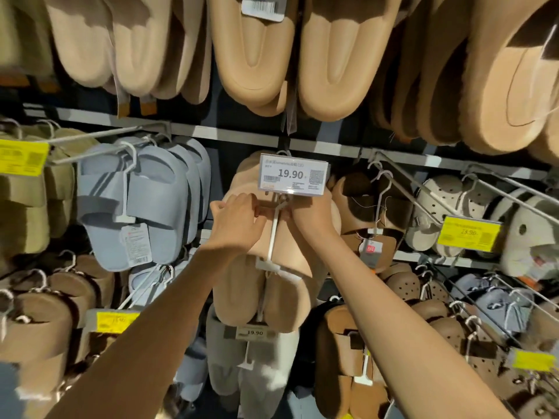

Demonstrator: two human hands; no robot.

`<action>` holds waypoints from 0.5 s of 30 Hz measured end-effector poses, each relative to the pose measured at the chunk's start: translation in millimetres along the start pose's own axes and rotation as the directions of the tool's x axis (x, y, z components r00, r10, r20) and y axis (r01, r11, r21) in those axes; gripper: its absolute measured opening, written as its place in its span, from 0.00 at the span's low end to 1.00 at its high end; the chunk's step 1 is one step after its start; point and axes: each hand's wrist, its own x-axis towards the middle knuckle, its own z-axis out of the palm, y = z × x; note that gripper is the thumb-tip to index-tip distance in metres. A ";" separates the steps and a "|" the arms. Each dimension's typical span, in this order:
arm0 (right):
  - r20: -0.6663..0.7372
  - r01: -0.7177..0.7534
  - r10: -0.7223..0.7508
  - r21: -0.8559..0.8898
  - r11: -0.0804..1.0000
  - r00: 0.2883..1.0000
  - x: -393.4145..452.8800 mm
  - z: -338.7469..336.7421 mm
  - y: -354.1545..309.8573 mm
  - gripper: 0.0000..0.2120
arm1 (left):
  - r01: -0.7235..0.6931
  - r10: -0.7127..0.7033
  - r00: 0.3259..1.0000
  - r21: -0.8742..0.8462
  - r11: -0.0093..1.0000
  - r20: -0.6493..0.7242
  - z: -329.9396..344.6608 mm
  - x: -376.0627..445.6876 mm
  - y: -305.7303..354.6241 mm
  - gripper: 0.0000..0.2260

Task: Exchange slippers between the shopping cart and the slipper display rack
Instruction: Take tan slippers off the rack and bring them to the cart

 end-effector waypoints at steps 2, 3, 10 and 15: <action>-0.091 0.074 -0.081 -0.078 0.994 0.993 -4.8 -6.5 0.7 0.08 | 0.033 -0.032 0.999 0.044 0.998 -0.022 -6.7 -10.8 4.2 0.11; -0.110 0.115 -0.130 -0.133 0.984 0.985 -9.8 -11.4 -0.4 0.09 | 0.043 -0.041 0.998 0.056 0.998 -0.041 -9.8 -18.6 6.6 0.10; -0.020 0.290 -0.301 -0.212 0.933 0.954 -63.7 -19.6 -12.1 0.05 | 0.144 -0.118 0.977 0.142 0.979 -0.177 -42.3 -89.9 15.4 0.09; 0.156 0.355 -0.344 -0.045 0.934 0.926 -118.8 25.5 -40.6 0.06 | 0.338 -0.250 0.928 0.339 0.878 -0.278 -91.2 -182.0 -4.7 0.15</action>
